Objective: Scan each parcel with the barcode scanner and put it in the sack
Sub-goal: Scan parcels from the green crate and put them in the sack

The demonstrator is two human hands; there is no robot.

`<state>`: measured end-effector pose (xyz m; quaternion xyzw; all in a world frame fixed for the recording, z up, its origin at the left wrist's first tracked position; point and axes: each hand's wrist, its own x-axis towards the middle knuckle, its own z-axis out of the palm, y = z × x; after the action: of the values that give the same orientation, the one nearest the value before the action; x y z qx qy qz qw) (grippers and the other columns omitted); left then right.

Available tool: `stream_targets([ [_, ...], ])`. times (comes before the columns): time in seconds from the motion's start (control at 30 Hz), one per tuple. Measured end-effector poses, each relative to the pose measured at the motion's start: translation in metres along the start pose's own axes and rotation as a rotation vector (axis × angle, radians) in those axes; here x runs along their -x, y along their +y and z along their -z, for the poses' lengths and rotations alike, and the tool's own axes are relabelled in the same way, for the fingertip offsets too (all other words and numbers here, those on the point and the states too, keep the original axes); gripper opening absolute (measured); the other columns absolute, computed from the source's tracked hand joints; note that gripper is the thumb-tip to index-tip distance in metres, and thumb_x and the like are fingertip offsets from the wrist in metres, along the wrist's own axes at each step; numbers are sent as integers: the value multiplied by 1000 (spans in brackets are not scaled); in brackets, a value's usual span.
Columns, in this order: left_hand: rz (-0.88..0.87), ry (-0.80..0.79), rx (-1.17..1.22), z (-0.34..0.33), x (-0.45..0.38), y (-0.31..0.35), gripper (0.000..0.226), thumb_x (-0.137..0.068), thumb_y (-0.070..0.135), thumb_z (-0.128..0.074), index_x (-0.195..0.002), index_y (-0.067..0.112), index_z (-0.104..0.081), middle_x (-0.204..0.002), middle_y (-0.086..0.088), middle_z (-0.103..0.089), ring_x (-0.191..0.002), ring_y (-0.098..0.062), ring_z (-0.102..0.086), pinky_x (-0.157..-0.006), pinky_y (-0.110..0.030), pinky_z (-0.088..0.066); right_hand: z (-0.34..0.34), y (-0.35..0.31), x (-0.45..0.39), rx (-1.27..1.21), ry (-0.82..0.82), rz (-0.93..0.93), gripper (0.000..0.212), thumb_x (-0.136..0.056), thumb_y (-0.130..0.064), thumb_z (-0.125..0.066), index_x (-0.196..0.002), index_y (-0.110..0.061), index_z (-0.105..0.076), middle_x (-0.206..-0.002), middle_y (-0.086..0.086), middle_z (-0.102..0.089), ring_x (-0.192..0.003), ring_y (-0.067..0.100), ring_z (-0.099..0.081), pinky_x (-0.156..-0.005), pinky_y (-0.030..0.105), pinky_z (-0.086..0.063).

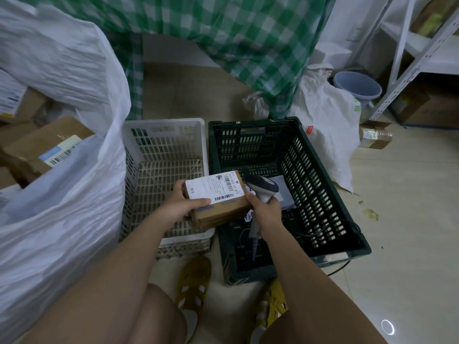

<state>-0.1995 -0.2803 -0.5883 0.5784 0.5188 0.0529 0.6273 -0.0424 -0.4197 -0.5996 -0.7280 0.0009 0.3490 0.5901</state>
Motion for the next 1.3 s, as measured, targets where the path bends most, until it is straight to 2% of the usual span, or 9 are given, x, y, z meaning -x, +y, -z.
stream_targets([
  [0.13, 79, -32, 95, 0, 1, -4, 56, -86, 35, -70, -128, 31, -34, -125, -3, -56, -110, -26, -57, -90, -52, -53, -1, -1, -4, 45, -9, 51, 47, -84, -22, -72, -124, -5, -54, -116, 11, -63, -107, 31, -61, -95, 44, -51],
  [0.37, 136, -141, 170, 8, 9, -2, 64, -83, 22, -73, -138, 14, -41, -121, -6, -63, -103, -18, -61, -66, -37, -56, 2, -4, -5, 121, -30, 161, 30, -88, -17, -67, -114, -7, -57, -100, 9, -64, -86, 22, -57, -74, 33, -45],
  [0.47, 84, -147, 82, 11, 16, 0, 80, -83, 15, -72, -147, 16, -25, -120, -1, -57, -100, -15, -58, -75, -35, -56, 0, -14, -1, 88, -39, 209, 29, -88, -13, -67, -115, -7, -57, -101, 5, -65, -94, 20, -61, -79, 32, -49],
  [0.63, 28, -239, -338, 4, 28, 1, 83, -81, 26, -73, -146, 19, -22, -127, 2, -49, -114, -17, -45, -106, -38, -37, 0, -31, 3, 76, -81, 325, 32, -85, -9, -70, -114, -13, -55, -95, -4, -64, -88, 14, -63, -73, 27, -54],
  [0.8, 38, -253, -159, 5, 19, -2, 87, -80, 19, -76, -146, 23, -20, -114, 6, -58, -113, -20, -55, -105, -44, -42, -6, -26, 6, 149, -155, 400, 43, -85, -7, -69, -124, -12, -53, -105, -6, -63, -96, 7, -60, -83, 25, -51],
  [0.97, 85, -234, -23, 6, 18, 2, 68, -88, 30, -67, -144, 26, -29, -114, -4, -67, -102, -22, -61, -89, -43, -50, -16, -25, 8, 165, -174, 426, 46, -85, -9, -70, -127, -14, -52, -112, -1, -63, -102, 13, -60, -87, 30, -52],
  [1.13, -60, -148, -235, 11, 25, 11, 72, -84, 36, -71, -143, 19, -34, -127, 2, -58, -107, -17, -58, -99, -38, -46, -18, -38, 11, 128, -171, 456, 29, -88, -13, -67, -110, -25, -53, -94, -18, -59, -86, -2, -58, -78, 22, -49],
  [1.23, -160, -56, -147, 11, 25, 17, 74, -81, 33, -75, -142, 19, -36, -129, 2, -57, -108, -16, -58, -89, -31, -50, -16, -52, 23, 52, -158, 485, 26, -90, -18, -65, -94, -40, -52, -90, -24, -59, -84, -6, -57, -77, 19, -47],
  [1.3, -191, -7, -71, 12, 24, 18, 76, -75, 36, -79, -140, 22, -40, -132, 3, -57, -113, -18, -59, -95, -40, -51, -11, -58, 34, 35, -168, 501, 26, -89, -21, -65, -90, -43, -52, -90, -24, -60, -87, -4, -59, -81, 23, -49],
])
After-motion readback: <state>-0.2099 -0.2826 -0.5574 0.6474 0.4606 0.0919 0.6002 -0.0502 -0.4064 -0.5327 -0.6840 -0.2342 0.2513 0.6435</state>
